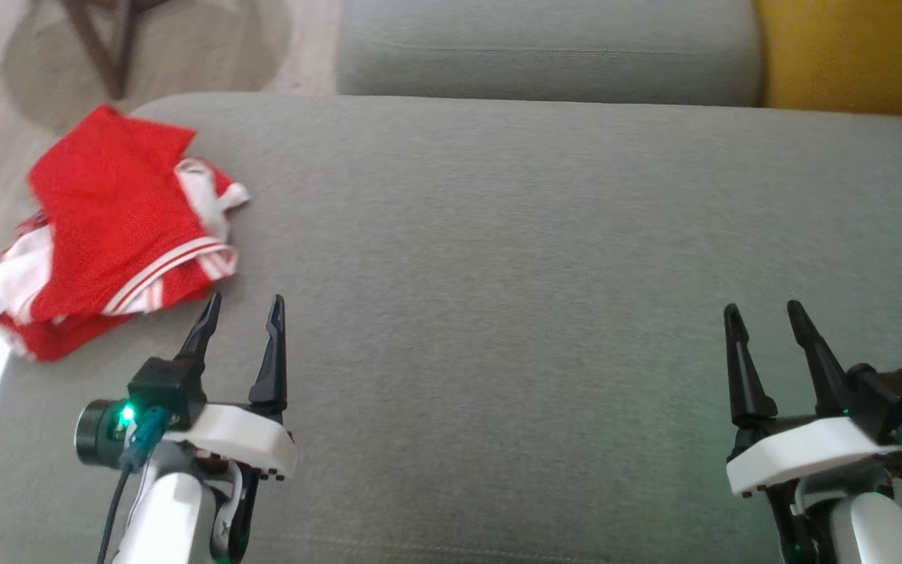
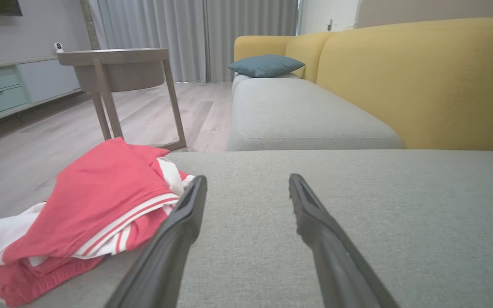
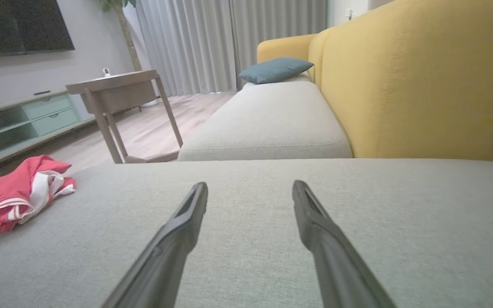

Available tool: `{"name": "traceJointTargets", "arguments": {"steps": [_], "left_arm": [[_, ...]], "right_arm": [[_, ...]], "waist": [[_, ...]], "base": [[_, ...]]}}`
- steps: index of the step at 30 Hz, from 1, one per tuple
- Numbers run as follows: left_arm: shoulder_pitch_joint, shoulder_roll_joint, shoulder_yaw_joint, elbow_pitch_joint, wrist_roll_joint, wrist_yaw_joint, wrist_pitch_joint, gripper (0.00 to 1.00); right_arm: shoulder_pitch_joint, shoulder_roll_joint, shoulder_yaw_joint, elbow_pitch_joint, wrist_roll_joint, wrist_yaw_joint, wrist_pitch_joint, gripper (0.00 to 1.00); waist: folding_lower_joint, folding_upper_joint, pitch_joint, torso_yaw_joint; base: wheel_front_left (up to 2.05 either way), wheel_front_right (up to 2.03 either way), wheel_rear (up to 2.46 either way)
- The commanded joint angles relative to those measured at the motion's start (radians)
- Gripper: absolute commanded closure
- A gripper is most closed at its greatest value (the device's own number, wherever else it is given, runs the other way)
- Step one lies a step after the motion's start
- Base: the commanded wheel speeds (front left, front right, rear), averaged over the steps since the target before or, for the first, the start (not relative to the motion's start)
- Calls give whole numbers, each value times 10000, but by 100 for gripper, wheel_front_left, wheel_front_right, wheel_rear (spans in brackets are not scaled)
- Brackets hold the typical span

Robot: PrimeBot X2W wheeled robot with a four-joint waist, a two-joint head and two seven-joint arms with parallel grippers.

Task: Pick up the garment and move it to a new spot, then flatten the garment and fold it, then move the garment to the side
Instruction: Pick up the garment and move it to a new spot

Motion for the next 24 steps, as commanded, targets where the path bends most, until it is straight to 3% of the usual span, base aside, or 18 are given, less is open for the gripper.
{"name": "traceJointTargets", "arguments": {"steps": [1, 13, 24], "left_arm": [[-482, 201, 303, -334, 43, 65, -119, 0], [-434, 342, 536, -557, -135, 270, -119, 0], [-249, 406, 782, -794, -314, 339, -120, 0]], "right_arm": [[-321, -144, 280, -419, -121, 77, 47, 0], [-436, -254, 663, -965, -202, 77, 383, 0], [-412, -217, 771, -1234, -218, 77, 597, 0]], "waist": [[0, -1, 47, 407], [0, -1, 222, 2145], [0, -1, 322, 2758]], "base": [[0, 0, 0], [0, 0, 0], [0, 0, 0]]}}
